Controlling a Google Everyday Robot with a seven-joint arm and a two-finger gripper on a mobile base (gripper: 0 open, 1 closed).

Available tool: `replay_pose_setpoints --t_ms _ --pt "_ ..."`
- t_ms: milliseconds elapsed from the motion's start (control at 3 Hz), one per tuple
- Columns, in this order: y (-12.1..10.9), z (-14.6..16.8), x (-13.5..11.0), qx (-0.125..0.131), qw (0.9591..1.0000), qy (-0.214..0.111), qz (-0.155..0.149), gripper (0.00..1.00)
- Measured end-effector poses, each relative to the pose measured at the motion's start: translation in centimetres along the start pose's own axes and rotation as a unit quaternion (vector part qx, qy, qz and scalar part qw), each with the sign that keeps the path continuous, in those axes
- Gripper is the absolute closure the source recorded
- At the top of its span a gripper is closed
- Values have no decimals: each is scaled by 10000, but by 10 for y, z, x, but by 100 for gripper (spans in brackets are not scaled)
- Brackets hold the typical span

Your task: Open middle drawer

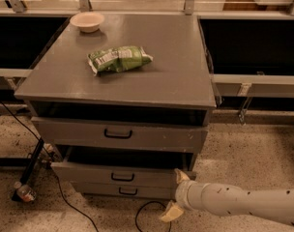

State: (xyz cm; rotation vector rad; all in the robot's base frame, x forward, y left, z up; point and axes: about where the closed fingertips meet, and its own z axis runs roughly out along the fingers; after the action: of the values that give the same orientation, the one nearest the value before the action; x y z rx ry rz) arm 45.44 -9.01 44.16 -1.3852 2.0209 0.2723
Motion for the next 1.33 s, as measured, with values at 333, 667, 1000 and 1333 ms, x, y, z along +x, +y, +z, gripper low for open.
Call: replay_pose_setpoints --t_ms 333,667,1000,1333 --pt "0 0 0 -1 10000 0 0 0" --pt "6 30 -20 -247 9996 6 -100 0" --pt "4 30 -19 -196 9998 18 -72 0" --pt "-6 45 -37 -35 10000 -50 28 0"
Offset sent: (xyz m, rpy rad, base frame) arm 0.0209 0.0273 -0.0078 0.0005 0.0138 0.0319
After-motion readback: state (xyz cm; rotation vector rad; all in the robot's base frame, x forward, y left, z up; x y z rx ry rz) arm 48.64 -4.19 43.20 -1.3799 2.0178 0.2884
